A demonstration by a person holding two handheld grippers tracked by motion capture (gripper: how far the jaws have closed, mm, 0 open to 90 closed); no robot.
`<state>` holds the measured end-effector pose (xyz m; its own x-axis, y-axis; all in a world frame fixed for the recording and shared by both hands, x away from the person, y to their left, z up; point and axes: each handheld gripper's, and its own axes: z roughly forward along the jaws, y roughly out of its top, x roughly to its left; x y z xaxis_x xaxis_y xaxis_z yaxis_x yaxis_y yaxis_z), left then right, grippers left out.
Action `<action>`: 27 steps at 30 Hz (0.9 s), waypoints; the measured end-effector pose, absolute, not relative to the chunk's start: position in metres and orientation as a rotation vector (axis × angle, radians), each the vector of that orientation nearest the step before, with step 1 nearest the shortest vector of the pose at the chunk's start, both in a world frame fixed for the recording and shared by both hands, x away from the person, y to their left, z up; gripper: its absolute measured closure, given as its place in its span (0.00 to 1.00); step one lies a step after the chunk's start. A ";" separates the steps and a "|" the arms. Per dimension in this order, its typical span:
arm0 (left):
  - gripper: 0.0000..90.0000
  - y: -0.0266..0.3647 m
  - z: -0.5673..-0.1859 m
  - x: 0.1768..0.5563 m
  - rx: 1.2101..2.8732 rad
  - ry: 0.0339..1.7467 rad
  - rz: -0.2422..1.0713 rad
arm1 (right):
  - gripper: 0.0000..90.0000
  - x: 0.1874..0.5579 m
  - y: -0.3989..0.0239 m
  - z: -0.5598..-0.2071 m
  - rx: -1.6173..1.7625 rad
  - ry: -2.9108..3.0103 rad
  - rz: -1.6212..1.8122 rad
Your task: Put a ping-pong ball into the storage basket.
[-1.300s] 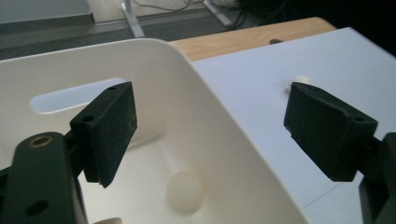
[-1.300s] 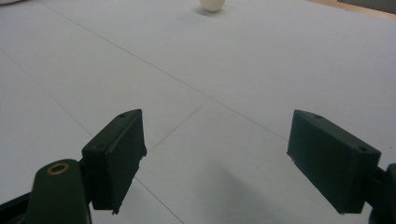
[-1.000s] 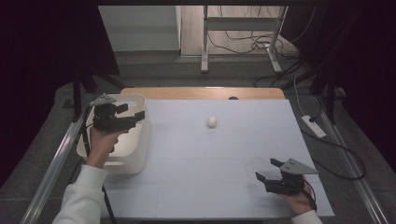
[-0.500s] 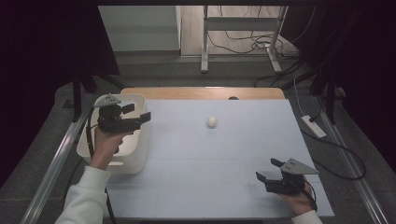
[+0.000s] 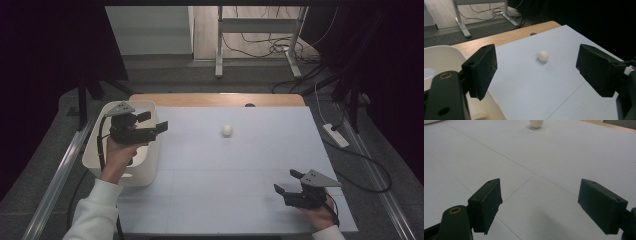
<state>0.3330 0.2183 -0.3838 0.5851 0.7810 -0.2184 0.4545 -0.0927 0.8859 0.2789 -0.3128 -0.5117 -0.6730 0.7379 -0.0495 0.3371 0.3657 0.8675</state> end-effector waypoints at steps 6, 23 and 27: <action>0.20 0.210 -0.384 0.334 1.741 1.000 0.364 | 0.21 0.280 -0.313 -0.512 0.935 2.200 1.241; 0.20 0.188 -0.389 0.331 1.768 0.938 0.334 | 0.21 0.280 -0.313 -0.513 0.932 2.203 1.237; 0.20 0.185 -0.390 0.330 1.767 0.933 0.327 | 0.21 0.280 -0.313 -0.513 0.931 2.204 1.242</action>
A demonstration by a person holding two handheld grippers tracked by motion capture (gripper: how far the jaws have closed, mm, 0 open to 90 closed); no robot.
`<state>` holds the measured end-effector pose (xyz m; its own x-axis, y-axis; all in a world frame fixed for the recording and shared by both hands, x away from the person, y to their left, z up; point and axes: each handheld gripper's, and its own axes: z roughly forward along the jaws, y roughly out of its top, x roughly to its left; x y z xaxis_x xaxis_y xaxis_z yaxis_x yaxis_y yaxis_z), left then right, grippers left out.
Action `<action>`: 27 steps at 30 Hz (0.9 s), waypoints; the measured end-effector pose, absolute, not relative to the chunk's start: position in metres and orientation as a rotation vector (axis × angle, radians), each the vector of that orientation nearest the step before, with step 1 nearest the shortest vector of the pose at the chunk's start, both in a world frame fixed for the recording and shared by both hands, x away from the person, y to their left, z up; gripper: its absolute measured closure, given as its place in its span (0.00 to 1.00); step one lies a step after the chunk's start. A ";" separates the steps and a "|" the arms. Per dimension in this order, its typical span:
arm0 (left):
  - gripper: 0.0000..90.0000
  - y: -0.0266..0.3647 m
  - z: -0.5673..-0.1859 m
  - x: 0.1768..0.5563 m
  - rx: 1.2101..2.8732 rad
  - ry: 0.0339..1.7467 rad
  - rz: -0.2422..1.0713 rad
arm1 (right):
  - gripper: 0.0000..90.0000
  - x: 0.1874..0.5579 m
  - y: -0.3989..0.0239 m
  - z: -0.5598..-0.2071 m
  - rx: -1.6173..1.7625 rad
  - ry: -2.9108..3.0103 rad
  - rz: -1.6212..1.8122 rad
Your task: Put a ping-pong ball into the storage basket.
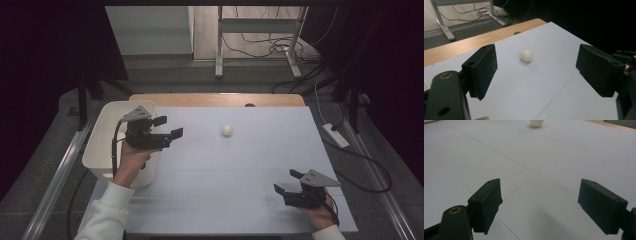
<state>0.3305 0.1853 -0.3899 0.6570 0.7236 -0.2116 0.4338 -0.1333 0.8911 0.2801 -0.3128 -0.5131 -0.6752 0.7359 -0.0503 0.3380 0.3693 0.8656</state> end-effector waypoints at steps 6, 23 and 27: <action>0.20 0.182 -0.392 0.330 1.762 0.927 0.314 | 0.21 0.281 -0.312 -0.513 0.927 2.205 1.242; 0.20 0.163 -0.395 0.334 1.790 0.899 0.288 | 0.21 0.281 -0.312 -0.513 0.926 2.201 1.244; 0.20 0.160 -0.396 0.335 1.792 0.896 0.286 | 0.21 0.280 -0.312 -0.513 0.922 2.199 1.245</action>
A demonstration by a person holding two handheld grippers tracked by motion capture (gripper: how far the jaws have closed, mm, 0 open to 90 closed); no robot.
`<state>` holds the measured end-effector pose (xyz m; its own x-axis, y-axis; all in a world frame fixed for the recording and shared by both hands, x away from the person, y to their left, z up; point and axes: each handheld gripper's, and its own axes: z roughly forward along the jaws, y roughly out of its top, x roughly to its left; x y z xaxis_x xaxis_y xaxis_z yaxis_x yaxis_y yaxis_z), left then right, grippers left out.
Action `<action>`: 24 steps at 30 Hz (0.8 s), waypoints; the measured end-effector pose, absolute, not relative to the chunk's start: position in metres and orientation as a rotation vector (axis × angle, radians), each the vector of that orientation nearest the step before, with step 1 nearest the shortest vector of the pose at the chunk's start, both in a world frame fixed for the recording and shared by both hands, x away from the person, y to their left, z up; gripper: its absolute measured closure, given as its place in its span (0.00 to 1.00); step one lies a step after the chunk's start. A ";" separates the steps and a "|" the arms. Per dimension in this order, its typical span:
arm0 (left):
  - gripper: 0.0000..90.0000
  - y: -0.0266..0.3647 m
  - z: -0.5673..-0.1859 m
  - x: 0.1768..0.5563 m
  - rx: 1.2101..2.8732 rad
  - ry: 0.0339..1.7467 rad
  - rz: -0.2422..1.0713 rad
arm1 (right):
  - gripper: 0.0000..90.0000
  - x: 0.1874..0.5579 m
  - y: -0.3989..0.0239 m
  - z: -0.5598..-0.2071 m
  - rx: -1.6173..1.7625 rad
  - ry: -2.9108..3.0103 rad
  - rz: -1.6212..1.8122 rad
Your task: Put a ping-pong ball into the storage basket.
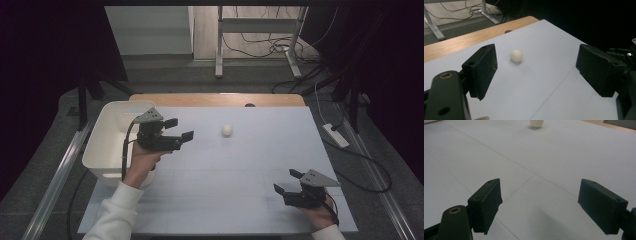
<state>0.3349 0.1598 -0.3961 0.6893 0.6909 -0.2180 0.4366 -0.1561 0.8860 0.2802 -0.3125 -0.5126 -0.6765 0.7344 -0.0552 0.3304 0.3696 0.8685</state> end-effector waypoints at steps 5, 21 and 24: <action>0.20 0.156 -0.398 0.338 1.794 0.897 0.278 | 0.21 0.280 -0.314 -0.512 0.929 2.190 1.246; 0.20 0.143 -0.406 0.345 1.832 0.901 0.266 | 0.21 0.282 -0.312 -0.513 0.926 2.197 1.249; 0.20 0.140 -0.408 0.347 1.845 0.903 0.262 | 0.21 0.282 -0.311 -0.512 0.925 2.199 1.243</action>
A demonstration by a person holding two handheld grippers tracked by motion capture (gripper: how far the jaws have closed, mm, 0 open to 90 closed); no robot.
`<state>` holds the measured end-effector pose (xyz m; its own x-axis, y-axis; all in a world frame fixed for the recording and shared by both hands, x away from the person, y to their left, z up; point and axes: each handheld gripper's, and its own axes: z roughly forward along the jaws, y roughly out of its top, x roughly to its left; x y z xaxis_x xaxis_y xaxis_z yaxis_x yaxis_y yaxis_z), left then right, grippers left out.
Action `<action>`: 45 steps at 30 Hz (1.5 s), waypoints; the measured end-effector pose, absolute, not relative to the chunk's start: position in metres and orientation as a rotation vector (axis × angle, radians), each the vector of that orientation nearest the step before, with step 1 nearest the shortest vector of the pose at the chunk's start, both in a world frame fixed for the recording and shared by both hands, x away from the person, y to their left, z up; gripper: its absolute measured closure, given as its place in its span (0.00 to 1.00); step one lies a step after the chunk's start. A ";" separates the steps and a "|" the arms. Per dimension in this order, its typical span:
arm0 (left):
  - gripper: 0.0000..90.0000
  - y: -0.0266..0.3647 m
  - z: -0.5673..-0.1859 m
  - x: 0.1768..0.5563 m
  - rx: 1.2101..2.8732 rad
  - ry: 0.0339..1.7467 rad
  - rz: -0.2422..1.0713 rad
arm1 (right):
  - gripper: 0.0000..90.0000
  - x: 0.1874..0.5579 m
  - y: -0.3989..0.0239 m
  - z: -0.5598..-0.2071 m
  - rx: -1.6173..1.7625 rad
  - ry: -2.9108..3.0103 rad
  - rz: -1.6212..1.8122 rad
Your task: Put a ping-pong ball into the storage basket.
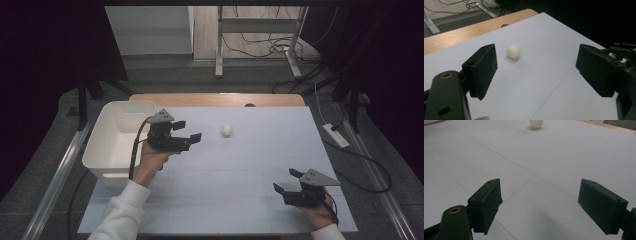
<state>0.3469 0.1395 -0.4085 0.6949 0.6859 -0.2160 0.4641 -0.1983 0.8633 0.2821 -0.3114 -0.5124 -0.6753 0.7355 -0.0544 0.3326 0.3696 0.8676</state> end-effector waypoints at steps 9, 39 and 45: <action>0.20 0.134 -0.413 0.351 1.864 0.909 0.257 | 0.21 0.282 -0.312 -0.512 0.928 2.198 1.247; 0.20 0.116 -0.431 0.372 1.928 0.957 0.252 | 0.21 0.282 -0.312 -0.512 0.926 2.195 1.245; 0.20 0.112 -0.435 0.376 1.942 0.959 0.248 | 0.21 0.282 -0.313 -0.513 0.927 2.194 1.248</action>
